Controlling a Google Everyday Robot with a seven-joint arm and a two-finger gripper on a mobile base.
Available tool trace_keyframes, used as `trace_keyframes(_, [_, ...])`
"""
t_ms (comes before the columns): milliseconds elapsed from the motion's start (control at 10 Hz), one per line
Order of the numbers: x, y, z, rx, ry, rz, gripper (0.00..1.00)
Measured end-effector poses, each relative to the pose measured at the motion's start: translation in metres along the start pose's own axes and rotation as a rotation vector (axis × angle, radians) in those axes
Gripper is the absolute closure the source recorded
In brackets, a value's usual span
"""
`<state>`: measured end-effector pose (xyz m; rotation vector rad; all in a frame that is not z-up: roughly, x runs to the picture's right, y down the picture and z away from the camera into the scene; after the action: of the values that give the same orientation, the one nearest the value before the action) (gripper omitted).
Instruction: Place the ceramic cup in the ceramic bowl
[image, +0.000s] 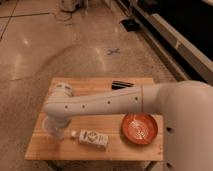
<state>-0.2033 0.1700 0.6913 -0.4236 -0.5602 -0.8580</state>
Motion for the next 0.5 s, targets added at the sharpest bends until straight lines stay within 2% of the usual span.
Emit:
trace_keyframes(100, [0.014,0.011,-0.015,0.02,0.008,0.046,1.0])
trace_keyframes(200, [0.04,0.031,-0.039,0.047,0.029,0.119,1.0])
trace_keyframes(300, [0.058,0.049,-0.054,0.059,0.047,0.169,1.0])
trace_keyframes(500, [0.108,0.108,-0.091,0.076,0.095,0.317,1.0])
